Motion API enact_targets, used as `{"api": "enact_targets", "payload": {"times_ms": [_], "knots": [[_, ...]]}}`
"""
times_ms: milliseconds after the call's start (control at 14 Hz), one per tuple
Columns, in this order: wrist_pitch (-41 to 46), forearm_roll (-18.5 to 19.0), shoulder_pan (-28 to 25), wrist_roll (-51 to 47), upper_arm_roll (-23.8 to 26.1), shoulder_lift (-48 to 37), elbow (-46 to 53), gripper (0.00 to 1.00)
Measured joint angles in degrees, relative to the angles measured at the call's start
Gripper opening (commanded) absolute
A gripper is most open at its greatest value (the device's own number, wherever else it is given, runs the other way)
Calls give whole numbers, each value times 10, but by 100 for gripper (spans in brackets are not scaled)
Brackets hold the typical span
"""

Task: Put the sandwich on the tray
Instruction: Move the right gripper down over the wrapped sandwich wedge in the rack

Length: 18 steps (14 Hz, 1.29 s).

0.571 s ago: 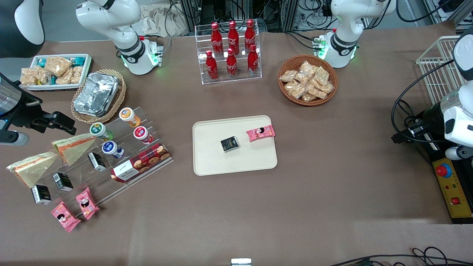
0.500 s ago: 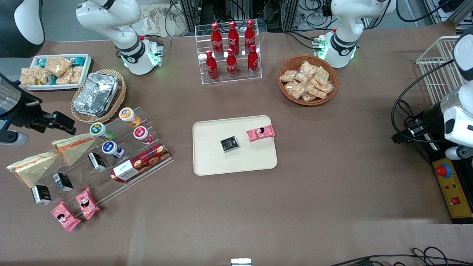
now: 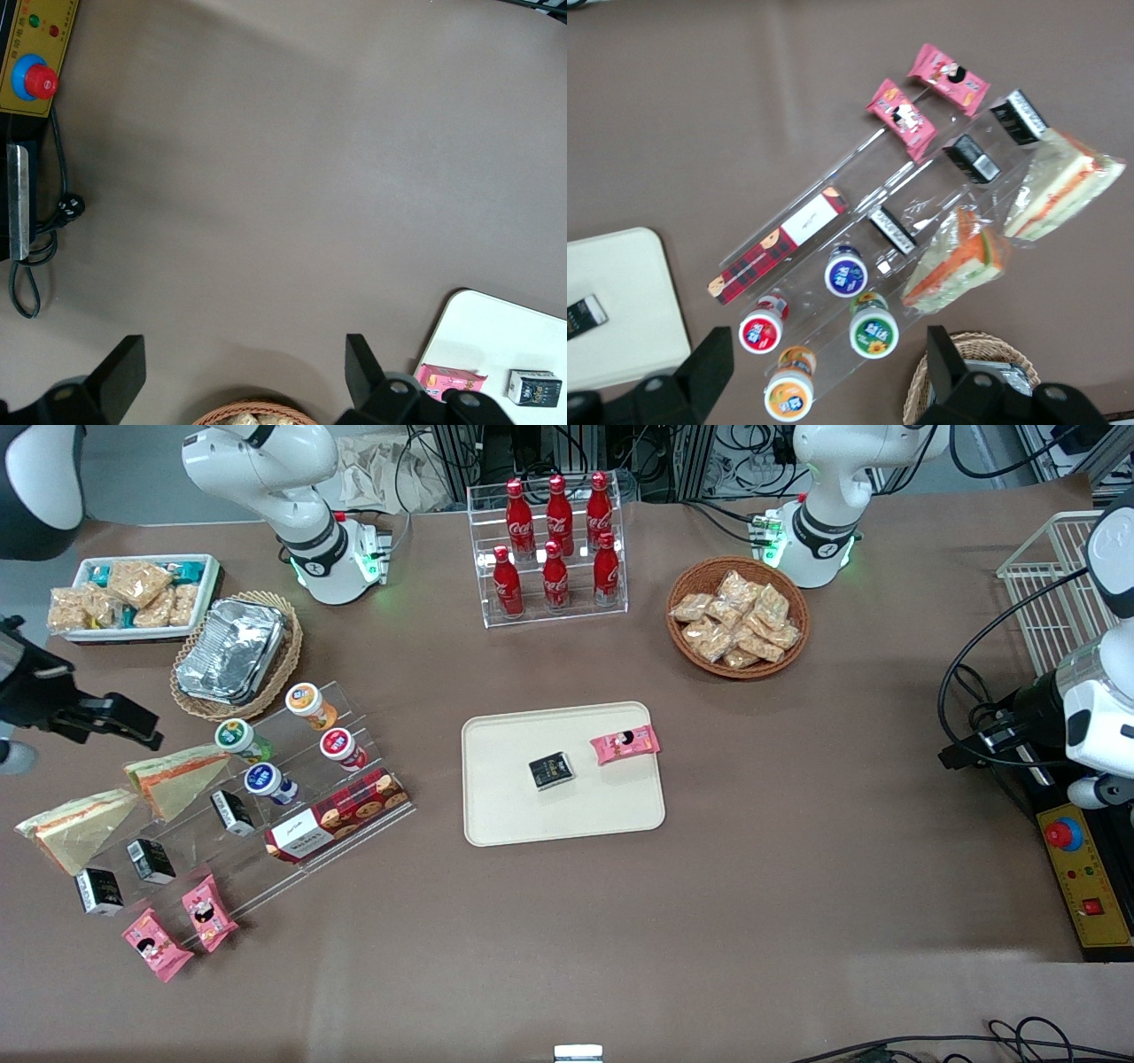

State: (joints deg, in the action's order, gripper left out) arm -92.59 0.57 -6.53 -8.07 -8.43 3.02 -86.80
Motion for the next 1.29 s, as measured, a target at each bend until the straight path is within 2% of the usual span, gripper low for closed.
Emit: {"api": "enact_targets", "payload": {"times_ms": [143, 357, 429, 857, 1071, 1286], "knots": [[0, 4, 10, 2, -18, 4, 1, 97], [-2, 55, 17, 14, -26, 13, 1, 97], [-5, 59, 16, 16, -27, 16, 1, 97], [-43, 63, 30, 20, -57, 33, 1, 97], [-71, 60, 64, 22, -59, 59, 1, 97], [-99, 31, 111, 23, -60, 91, 0, 98]]}}
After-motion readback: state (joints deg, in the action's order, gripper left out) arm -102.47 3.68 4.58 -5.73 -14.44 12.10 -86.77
